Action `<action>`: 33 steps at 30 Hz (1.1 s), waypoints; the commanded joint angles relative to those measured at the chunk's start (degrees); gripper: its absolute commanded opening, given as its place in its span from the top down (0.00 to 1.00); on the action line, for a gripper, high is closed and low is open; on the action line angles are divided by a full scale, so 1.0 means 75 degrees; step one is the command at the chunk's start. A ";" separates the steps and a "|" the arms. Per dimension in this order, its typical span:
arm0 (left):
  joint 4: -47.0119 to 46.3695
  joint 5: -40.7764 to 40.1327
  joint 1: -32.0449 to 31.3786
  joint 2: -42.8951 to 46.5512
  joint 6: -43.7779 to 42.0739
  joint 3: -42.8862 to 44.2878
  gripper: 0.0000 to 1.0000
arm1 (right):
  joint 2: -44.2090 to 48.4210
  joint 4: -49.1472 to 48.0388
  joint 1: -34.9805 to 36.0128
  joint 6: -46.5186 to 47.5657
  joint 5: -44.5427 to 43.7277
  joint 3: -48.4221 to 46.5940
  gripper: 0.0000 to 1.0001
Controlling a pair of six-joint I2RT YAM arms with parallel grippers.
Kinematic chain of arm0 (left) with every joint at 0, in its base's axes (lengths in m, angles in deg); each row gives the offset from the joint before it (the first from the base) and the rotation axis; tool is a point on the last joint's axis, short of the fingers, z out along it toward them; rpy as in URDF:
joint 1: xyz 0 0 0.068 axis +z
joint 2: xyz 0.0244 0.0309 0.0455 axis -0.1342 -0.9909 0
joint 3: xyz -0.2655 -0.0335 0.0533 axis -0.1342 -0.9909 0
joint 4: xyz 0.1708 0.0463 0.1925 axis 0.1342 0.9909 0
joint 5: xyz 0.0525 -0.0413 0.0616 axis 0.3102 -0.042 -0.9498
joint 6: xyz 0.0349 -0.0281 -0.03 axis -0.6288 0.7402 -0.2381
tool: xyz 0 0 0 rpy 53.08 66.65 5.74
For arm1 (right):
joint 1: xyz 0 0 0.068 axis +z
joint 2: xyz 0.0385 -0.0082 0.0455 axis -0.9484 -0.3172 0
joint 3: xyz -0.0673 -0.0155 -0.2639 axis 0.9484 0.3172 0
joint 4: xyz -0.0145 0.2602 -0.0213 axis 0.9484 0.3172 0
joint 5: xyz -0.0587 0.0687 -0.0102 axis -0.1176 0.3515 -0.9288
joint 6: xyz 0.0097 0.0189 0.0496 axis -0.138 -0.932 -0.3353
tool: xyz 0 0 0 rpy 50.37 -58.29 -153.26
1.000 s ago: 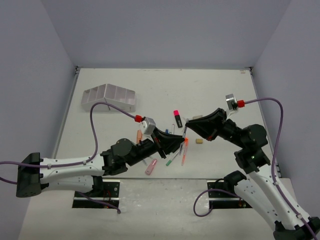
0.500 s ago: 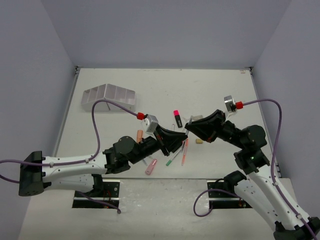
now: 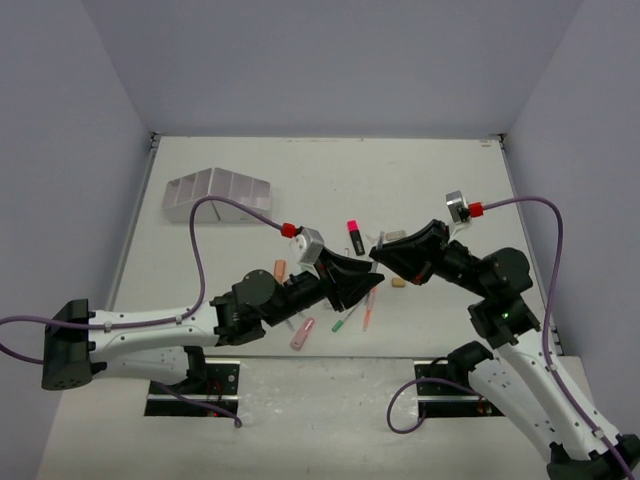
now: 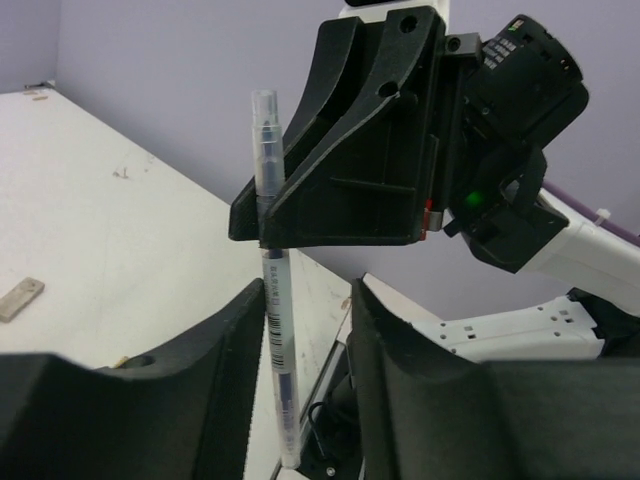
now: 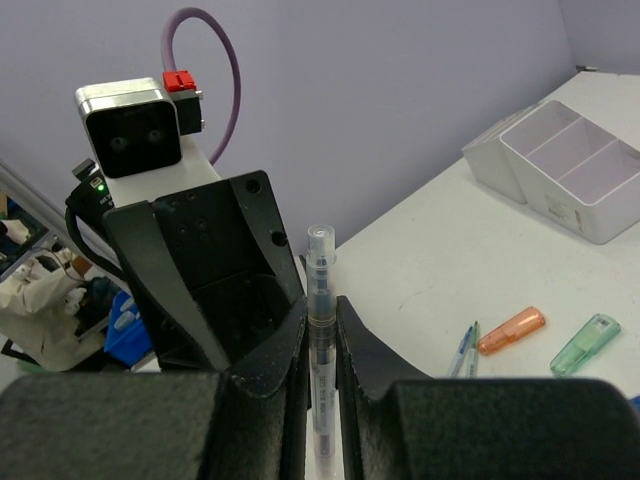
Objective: Sort the stationery into containers
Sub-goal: Close the pen cap on the pen.
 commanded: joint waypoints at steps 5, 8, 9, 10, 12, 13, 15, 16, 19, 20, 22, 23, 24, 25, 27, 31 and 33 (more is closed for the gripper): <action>-0.0396 0.0395 -0.0019 -0.0349 0.0070 0.0207 0.73 | -0.0038 -0.0036 0.0005 -0.0060 0.0036 -0.0476 1.00; -0.0446 0.0389 -0.0010 -0.0389 0.0041 0.0204 0.85 | -0.0058 -0.0196 0.0005 -0.0202 0.0195 -0.0459 1.00; -0.0496 0.0373 -0.0010 -0.0389 0.0024 0.0187 0.99 | -0.0075 -0.0263 0.0005 -0.0269 0.0303 -0.0434 1.00; -0.0524 0.0396 -0.0010 -0.0373 -0.0001 0.0194 1.00 | -0.0092 -0.0251 0.0005 -0.0289 0.0399 -0.0432 1.00; -0.0540 0.0488 -0.0010 -0.0325 -0.0059 0.0215 1.00 | -0.0094 -0.0186 0.0005 -0.0227 0.0486 -0.0403 0.99; -0.0558 0.0517 -0.0010 -0.0273 -0.0076 0.0215 1.00 | -0.0065 -0.0071 0.0005 -0.0146 0.0423 -0.0391 0.93; -0.0541 0.0566 -0.0007 -0.0173 -0.0129 0.0209 1.00 | -0.0027 0.0134 0.0005 0.0033 0.0256 -0.0372 0.81; -0.0507 0.0579 0.0000 -0.0138 -0.0178 0.0209 1.00 | 0.0000 0.0190 0.0005 0.0109 0.0214 -0.0344 0.76; -0.0456 0.0622 -0.0006 -0.0108 -0.0231 0.0201 1.00 | 0.0029 0.0339 0.0002 0.0220 0.0162 -0.0375 0.63; -0.0445 0.0644 -0.0010 -0.0115 -0.0227 0.0205 1.00 | 0.0022 0.0430 0.0005 0.0269 0.0151 -0.0423 0.60; -0.0404 0.0714 -0.0010 -0.0135 -0.0212 0.0234 1.00 | 0.0006 0.0725 0.0005 0.0442 0.0071 -0.0644 0.43; -0.0374 0.0730 -0.0010 -0.0156 -0.0209 0.0249 1.00 | 0.0008 0.0888 0.0005 0.0595 0.0025 -0.0743 0.41; -0.0243 0.0703 -0.0010 -0.0170 -0.0195 0.0276 1.00 | 0.0022 0.1164 0.0005 0.0685 -0.0079 -0.0860 0.39; -0.0162 0.0683 -0.0010 -0.0183 -0.0194 0.0291 1.00 | 0.0029 0.1389 0.0005 0.0772 -0.0172 -0.0978 0.38; -0.0075 0.0635 -0.0010 -0.0181 -0.0208 0.0267 1.00 | -0.0003 0.1764 0.0005 0.0980 -0.0257 -0.1327 0.38; 0.0015 0.0590 -0.0010 -0.0124 -0.0215 0.0221 1.00 | -0.0129 0.2411 0.0005 0.1238 -0.0359 -0.2005 0.39; 0.0047 0.0627 -0.0010 -0.0115 -0.0231 0.0236 1.00 | -0.0304 0.2757 0.0005 0.1292 -0.0484 -0.2261 0.42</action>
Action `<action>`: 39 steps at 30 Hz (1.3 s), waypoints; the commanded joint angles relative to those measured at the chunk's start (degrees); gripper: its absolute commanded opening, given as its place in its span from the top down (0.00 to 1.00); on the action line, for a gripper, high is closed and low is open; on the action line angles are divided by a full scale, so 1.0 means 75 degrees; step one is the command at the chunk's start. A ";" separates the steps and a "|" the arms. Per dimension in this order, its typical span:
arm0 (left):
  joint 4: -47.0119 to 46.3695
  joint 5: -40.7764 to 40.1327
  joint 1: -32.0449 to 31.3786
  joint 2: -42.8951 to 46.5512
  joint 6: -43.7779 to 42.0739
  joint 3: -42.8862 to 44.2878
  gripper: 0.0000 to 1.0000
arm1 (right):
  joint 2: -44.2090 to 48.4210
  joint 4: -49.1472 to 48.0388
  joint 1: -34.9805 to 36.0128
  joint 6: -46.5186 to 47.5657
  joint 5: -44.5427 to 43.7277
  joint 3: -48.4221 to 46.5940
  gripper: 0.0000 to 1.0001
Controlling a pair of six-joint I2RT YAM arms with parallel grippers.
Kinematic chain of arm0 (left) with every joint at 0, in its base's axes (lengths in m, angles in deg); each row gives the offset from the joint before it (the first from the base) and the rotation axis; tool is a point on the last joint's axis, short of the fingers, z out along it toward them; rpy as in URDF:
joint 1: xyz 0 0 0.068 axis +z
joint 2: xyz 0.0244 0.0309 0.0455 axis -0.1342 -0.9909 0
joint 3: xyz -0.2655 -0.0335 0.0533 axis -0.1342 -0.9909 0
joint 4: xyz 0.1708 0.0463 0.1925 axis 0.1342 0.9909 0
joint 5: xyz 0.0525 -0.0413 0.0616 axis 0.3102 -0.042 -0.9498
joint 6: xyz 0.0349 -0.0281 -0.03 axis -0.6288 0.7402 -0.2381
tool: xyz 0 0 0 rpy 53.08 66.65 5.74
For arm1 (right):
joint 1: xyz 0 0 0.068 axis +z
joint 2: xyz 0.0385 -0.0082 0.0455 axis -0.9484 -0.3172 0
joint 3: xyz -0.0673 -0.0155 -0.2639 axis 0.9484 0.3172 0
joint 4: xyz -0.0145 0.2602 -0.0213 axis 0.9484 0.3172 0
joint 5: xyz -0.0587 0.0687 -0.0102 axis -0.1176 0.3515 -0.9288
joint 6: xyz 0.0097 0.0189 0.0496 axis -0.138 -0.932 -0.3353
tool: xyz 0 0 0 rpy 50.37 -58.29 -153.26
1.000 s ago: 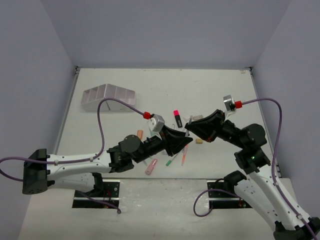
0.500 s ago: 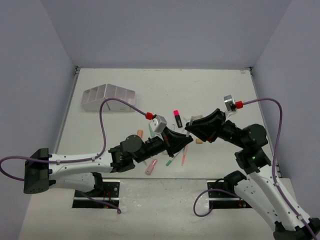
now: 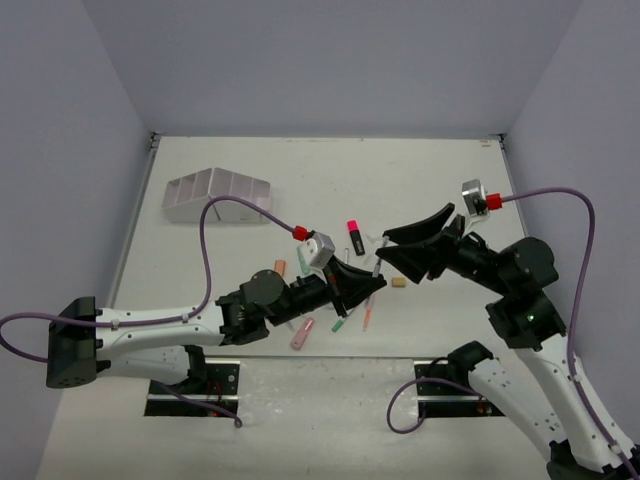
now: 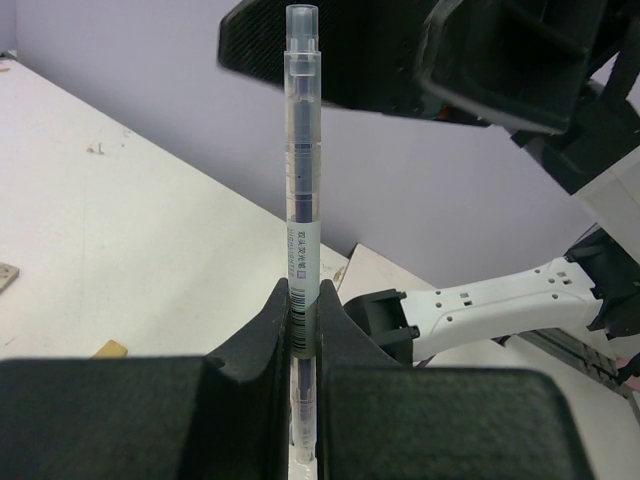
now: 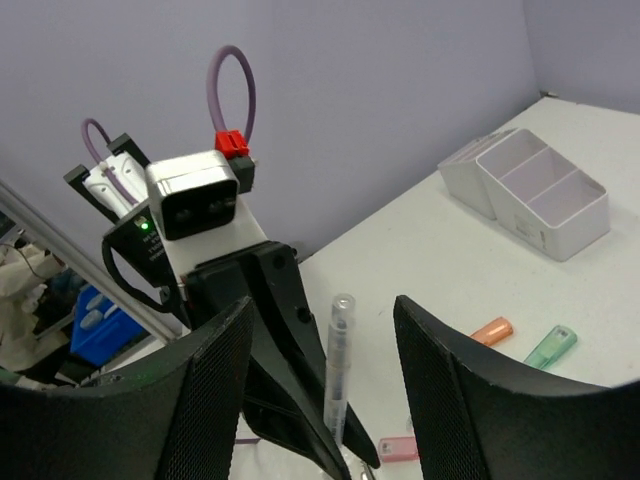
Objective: Sort the stationery into containers
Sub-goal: Close the pen cap on the pen.
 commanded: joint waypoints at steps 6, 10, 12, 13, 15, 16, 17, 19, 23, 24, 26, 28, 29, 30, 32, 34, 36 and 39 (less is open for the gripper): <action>0.0064 0.0236 -0.0021 0.0122 -0.0287 0.0315 1.00 | -0.0489 0.1136 0.0011 0.0464 -0.0564 -0.1042 0.55; 0.0093 0.0237 -0.0021 0.0134 -0.0287 0.0332 1.00 | -0.0558 0.1165 0.0011 0.0498 -0.0540 -0.1019 0.57; 0.0122 0.0225 -0.0032 0.0145 -0.0287 0.0350 1.00 | -0.0554 0.1145 0.0011 0.0498 -0.0502 -0.0981 0.59; 0.0123 0.0214 -0.0033 0.0157 -0.0287 0.0350 1.00 | -0.0542 0.1156 0.0011 0.0509 -0.0502 -0.0958 0.62; 0.0163 0.0129 -0.0021 0.0157 -0.0292 0.0387 1.00 | -0.0531 0.1158 0.0011 0.0515 -0.0455 -0.0925 0.76; 0.0205 0.0066 -0.0021 0.0157 -0.0297 0.0413 1.00 | -0.0520 0.1147 0.0011 0.0520 -0.0418 -0.0904 0.86; 0.0263 -0.0015 -0.0021 0.0157 -0.0298 0.0444 1.00 | -0.0512 0.1145 0.0011 0.0527 -0.0391 -0.0863 0.90; 0.0338 -0.0131 -0.0031 0.0157 -0.0312 0.0509 1.00 | -0.0483 0.1119 0.0011 0.0521 -0.0375 -0.0784 0.91; 0.0454 -0.0158 -0.0017 0.0138 -0.0396 0.0751 1.00 | -0.0459 0.0946 0.0011 0.0463 -0.0346 -0.0462 0.96; 0.0501 -0.0171 -0.0011 0.0124 -0.0422 0.0857 1.00 | -0.0459 0.0886 0.0011 0.0443 -0.0339 -0.0356 0.96; 0.0533 -0.0174 -0.0021 0.0099 -0.0510 0.0964 1.00 | -0.0472 0.0847 0.0011 0.0391 -0.0324 -0.0240 0.99; 0.0563 -0.0236 -0.0011 0.0099 -0.0584 0.1072 1.00 | -0.0494 0.0761 0.0001 0.0339 -0.0291 -0.0104 1.00; 0.0577 -0.0253 -0.0009 0.0099 -0.0635 0.1146 1.00 | -0.0503 0.0689 0.0008 0.0325 -0.0265 0.0023 1.00; 0.0635 -0.0298 -0.0009 0.0099 -0.0699 0.1213 1.00 | -0.0506 0.0658 0.0011 0.0316 -0.0262 0.0099 1.00; 0.0813 -0.0407 0.0003 0.0099 -0.0850 0.1419 1.00 | -0.0483 0.0617 0.0011 0.0310 -0.0255 0.0301 1.00; 0.0832 -0.0393 0.0065 0.0137 -0.0909 0.1589 1.00 | -0.0479 0.0592 0.0011 0.0307 -0.0204 0.0544 1.00; 0.0970 -0.0249 0.0154 0.0138 -0.0920 0.1798 1.00 | -0.0436 0.0528 0.0011 0.0260 -0.0139 0.0784 1.00; 0.1130 -0.0030 0.0298 0.0087 -0.0978 0.2151 1.00 | -0.0353 0.0400 0.0011 0.0178 -0.0067 0.1206 1.00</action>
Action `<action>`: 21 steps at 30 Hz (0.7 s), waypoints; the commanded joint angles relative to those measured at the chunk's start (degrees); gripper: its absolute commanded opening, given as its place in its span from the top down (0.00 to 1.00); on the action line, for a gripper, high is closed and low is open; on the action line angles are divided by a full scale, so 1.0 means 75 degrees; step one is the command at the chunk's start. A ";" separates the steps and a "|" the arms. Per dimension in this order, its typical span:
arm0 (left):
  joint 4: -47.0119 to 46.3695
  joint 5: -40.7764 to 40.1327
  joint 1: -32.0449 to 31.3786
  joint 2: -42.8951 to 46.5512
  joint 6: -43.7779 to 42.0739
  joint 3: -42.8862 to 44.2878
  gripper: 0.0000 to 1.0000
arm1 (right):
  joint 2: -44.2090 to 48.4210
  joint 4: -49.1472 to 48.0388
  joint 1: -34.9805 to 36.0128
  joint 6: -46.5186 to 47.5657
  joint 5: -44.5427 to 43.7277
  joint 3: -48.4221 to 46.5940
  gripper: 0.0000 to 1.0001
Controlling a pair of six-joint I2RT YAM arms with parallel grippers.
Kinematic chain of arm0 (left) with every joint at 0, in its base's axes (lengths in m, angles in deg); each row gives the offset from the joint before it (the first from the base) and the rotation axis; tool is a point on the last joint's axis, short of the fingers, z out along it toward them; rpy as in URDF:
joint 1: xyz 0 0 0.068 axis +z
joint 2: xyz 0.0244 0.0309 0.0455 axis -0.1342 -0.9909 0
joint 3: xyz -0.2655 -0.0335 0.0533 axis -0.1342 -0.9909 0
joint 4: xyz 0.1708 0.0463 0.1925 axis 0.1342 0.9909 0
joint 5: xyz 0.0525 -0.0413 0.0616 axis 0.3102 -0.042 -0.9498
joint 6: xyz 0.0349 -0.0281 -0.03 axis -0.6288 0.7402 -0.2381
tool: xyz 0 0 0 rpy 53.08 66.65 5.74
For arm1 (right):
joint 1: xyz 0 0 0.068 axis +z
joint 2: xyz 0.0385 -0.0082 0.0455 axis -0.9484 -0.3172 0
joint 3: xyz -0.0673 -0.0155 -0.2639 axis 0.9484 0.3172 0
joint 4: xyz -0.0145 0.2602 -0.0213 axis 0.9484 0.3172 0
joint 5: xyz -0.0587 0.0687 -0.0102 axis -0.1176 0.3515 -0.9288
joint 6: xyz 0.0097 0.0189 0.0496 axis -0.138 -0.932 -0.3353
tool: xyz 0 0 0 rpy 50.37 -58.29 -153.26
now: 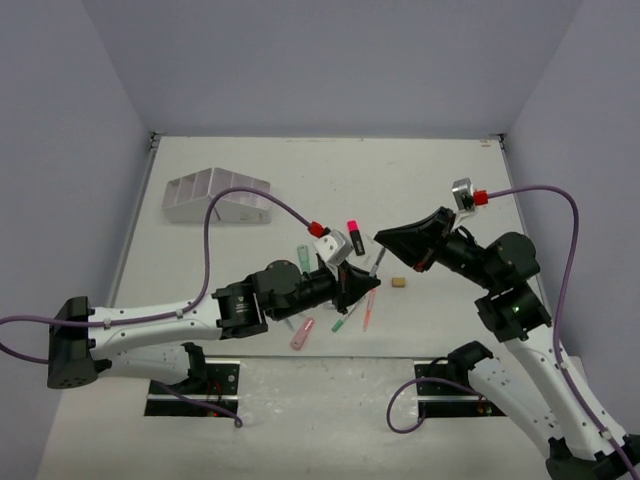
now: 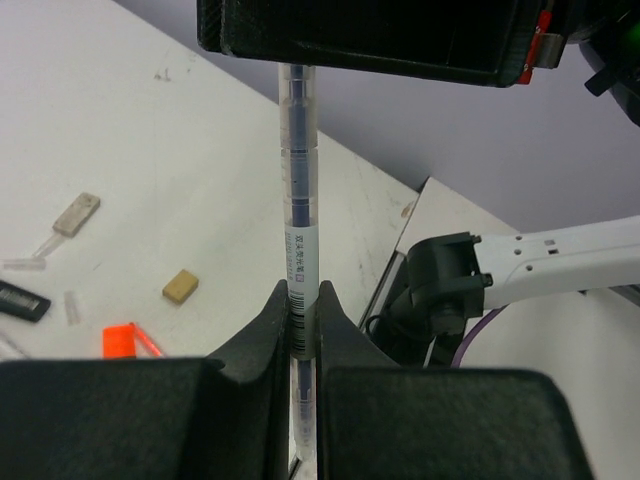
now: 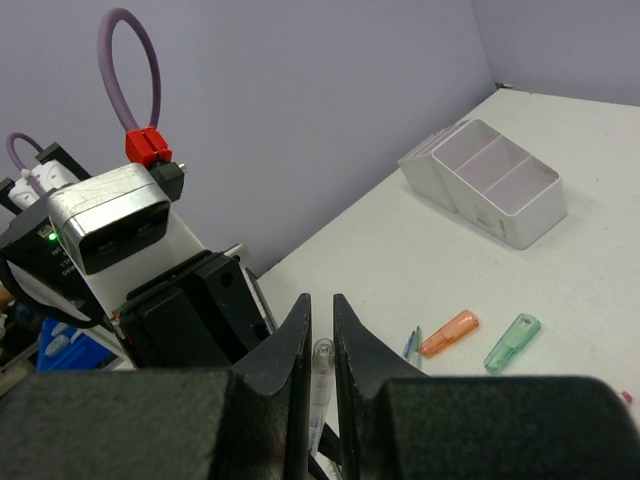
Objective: Sort the stationery into containers
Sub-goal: Close the pen cap on the pen.
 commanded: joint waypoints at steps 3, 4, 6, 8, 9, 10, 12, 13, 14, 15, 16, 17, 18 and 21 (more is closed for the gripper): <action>-0.1367 0.0477 0.0281 0.0081 -0.0405 0.1507 1.00 | 0.0009 0.0495 0.0076 -0.0138 0.0451 0.1230 1.00; -0.1369 0.0528 0.0286 0.0048 -0.0384 0.1517 1.00 | 0.0011 0.0436 0.0076 -0.0173 0.0473 0.1246 1.00; -0.1496 0.0707 0.0298 -0.0060 -0.0325 0.1651 1.00 | 0.0017 0.0288 0.0088 -0.0322 0.0562 0.1449 1.00; -0.1606 0.0814 0.0298 -0.0124 -0.0210 0.1685 1.00 | -0.0011 0.0090 0.0088 -0.0408 0.0643 0.1507 1.00; -0.1660 0.0824 0.0298 -0.0122 -0.0190 0.1686 1.00 | -0.0039 0.0088 0.0092 -0.0424 0.0655 0.1533 1.00; -0.1731 0.0769 0.0301 -0.0088 -0.0169 0.1654 1.00 | -0.0047 0.0088 0.0100 -0.0424 0.0666 0.1586 1.00; -0.1849 0.0685 0.0321 -0.0016 -0.0146 0.1601 1.00 | -0.0047 0.0077 0.0100 -0.0436 0.0687 0.1645 1.00; -0.1828 0.0649 0.0328 -0.0008 -0.0139 0.1644 1.00 | -0.0047 0.0077 0.0107 -0.0436 0.0701 0.1674 1.00; -0.1807 0.0620 0.0333 -0.0004 -0.0152 0.1686 1.00 | -0.0056 0.0077 0.0117 -0.0439 0.0713 0.1705 1.00; -0.1786 0.0598 0.0333 -0.0004 -0.0194 0.1728 1.00 | -0.0077 0.0077 0.0131 -0.0446 0.0720 0.1740 1.00; -0.1754 0.0474 0.0341 0.0022 -0.0205 0.1740 1.00 | -0.0099 0.0077 0.0143 -0.0430 0.0722 0.1758 1.00; -0.1745 0.0417 0.0374 0.0061 -0.0211 0.1740 1.00 | -0.0106 0.0065 0.0170 -0.0418 0.0716 0.1791 1.00; -0.1752 0.0405 0.0413 0.0095 -0.0212 0.1735 1.00 | -0.0103 0.0056 0.0198 -0.0410 0.0705 0.1835 1.00; -0.1785 0.0423 0.0483 0.0123 -0.0161 0.1723 1.00 | -0.0116 0.0053 0.0236 -0.0365 0.0698 0.1935 1.00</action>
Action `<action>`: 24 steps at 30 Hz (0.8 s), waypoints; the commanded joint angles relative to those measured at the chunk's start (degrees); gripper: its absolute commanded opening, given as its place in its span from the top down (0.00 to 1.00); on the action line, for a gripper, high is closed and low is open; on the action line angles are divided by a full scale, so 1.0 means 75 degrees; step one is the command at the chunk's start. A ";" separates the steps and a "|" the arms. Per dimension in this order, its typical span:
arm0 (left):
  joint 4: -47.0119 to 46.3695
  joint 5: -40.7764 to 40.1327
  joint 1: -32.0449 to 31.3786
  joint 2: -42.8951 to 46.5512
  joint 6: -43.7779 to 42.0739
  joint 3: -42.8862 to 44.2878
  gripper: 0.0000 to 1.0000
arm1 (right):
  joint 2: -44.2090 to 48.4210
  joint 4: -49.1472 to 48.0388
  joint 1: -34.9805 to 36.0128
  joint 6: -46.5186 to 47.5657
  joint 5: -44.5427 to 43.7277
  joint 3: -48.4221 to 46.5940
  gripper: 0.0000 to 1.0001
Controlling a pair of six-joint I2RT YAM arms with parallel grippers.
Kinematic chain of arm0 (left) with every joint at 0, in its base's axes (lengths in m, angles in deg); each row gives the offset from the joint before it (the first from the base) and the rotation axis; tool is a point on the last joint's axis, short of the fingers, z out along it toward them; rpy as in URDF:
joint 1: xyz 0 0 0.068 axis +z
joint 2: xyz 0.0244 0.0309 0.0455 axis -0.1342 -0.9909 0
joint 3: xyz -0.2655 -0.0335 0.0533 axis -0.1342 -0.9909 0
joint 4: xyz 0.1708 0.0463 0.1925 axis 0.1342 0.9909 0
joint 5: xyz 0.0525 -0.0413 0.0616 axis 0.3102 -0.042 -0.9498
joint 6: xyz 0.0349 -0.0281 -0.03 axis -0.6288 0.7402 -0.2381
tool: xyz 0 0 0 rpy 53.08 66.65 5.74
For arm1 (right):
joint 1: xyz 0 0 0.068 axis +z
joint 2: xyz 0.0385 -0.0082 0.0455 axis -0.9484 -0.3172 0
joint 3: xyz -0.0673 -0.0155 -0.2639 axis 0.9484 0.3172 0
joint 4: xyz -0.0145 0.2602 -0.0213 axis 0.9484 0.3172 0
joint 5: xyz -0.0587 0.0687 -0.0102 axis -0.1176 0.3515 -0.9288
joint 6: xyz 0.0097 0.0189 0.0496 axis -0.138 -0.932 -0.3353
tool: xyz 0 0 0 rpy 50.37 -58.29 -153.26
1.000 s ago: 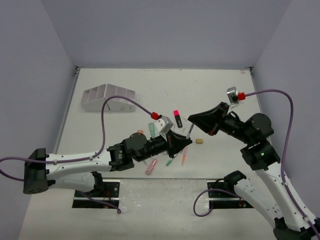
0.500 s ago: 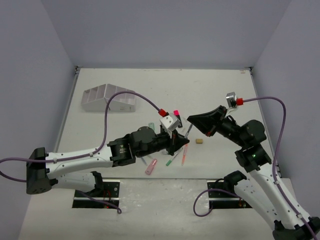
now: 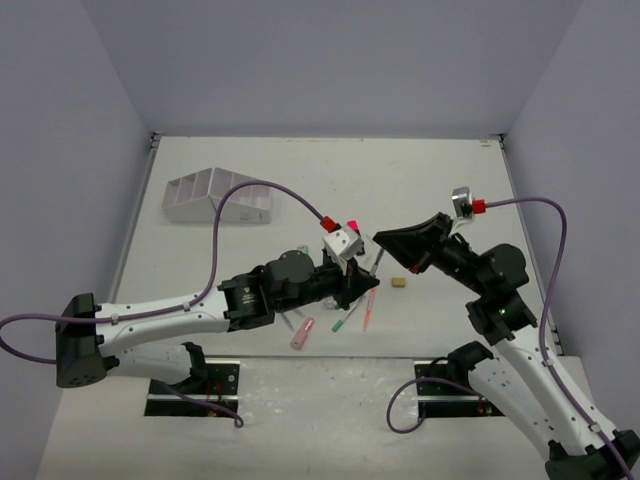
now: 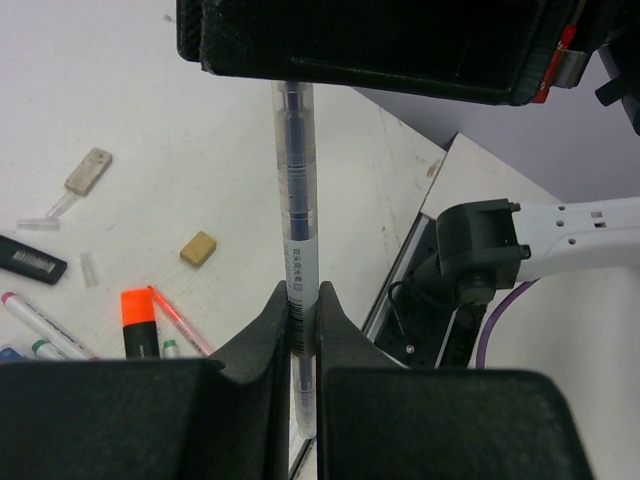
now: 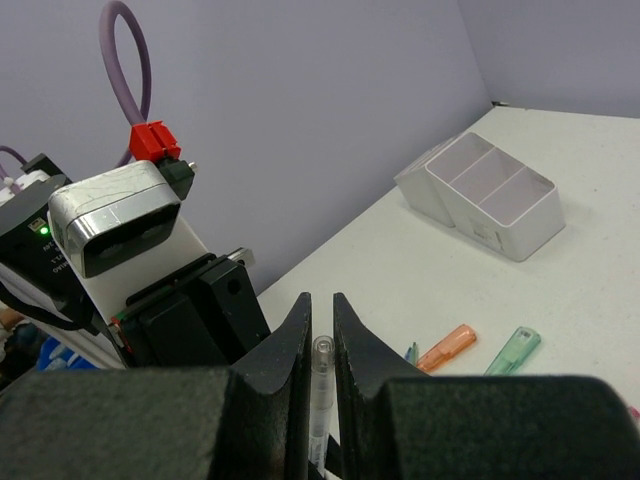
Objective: Sort the stationery into containers
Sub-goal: Close the pen cap on the pen.
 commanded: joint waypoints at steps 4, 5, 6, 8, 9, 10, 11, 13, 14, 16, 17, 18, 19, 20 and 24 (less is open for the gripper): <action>-0.3058 -0.0006 0.0172 0.0542 -0.0123 0.1197 1.00 | -0.0387 0.1725 0.0411 0.0200 0.0837 0.0771 1.00; -0.3040 -0.0042 0.0209 0.0570 -0.0132 0.1234 1.00 | -0.0387 0.1762 0.0438 0.0228 0.0791 0.0817 1.00; -0.3016 -0.0058 0.0231 0.0596 -0.0141 0.1282 1.00 | -0.0387 0.1771 0.0458 0.0248 0.0773 0.0874 1.00; -0.2989 -0.0029 0.0275 0.0623 -0.0169 0.1381 1.00 | -0.0399 0.1737 0.0468 0.0258 0.0779 0.1001 1.00; -0.2945 0.0005 0.0276 0.0602 -0.0181 0.1448 1.00 | -0.0410 0.1703 0.0468 0.0247 0.0779 0.1047 1.00; -0.2949 0.0036 0.0276 0.0565 -0.0203 0.1531 1.00 | -0.0474 0.1602 0.0475 0.0225 0.0808 0.1100 1.00; -0.2934 0.0046 0.0276 0.0523 -0.0216 0.1601 1.00 | -0.0554 0.1514 0.0484 0.0204 0.0841 0.1152 1.00; -0.2867 0.0006 0.0288 0.0457 -0.0265 0.1690 1.00 | -0.0668 0.1445 0.0503 0.0177 0.0884 0.1178 1.00; -0.2736 -0.0037 0.0297 0.0396 -0.0326 0.1751 1.00 | -0.0651 0.1515 0.0504 0.0185 0.0867 0.1135 1.00; -0.2510 -0.0143 0.0288 0.0272 -0.0451 0.1676 1.00 | -0.0563 0.1770 0.0504 0.0270 0.0710 0.0748 1.00; -0.2483 -0.0108 0.0288 0.0223 -0.0556 0.1594 1.00 | -0.0493 0.1890 0.0504 0.0387 0.0685 0.0546 1.00; -0.2322 0.0076 0.0288 0.0051 -0.0626 0.1524 1.00 | -0.0470 0.2155 0.0504 0.0445 0.0639 0.0327 0.99; -0.2275 0.0204 0.0288 -0.0031 -0.0661 0.1306 1.00 | -0.0469 0.2501 0.0504 0.0491 0.0593 0.0084 0.95; -0.2315 0.0310 0.0288 -0.0095 -0.0672 0.1135 1.00 | -0.0480 0.2644 0.0504 0.0555 0.0550 -0.0326 0.92; -0.2651 0.0407 0.0288 -0.0338 -0.0469 0.0432 1.00 | -0.0780 0.3037 0.0504 0.0579 0.0475 -0.1276 0.94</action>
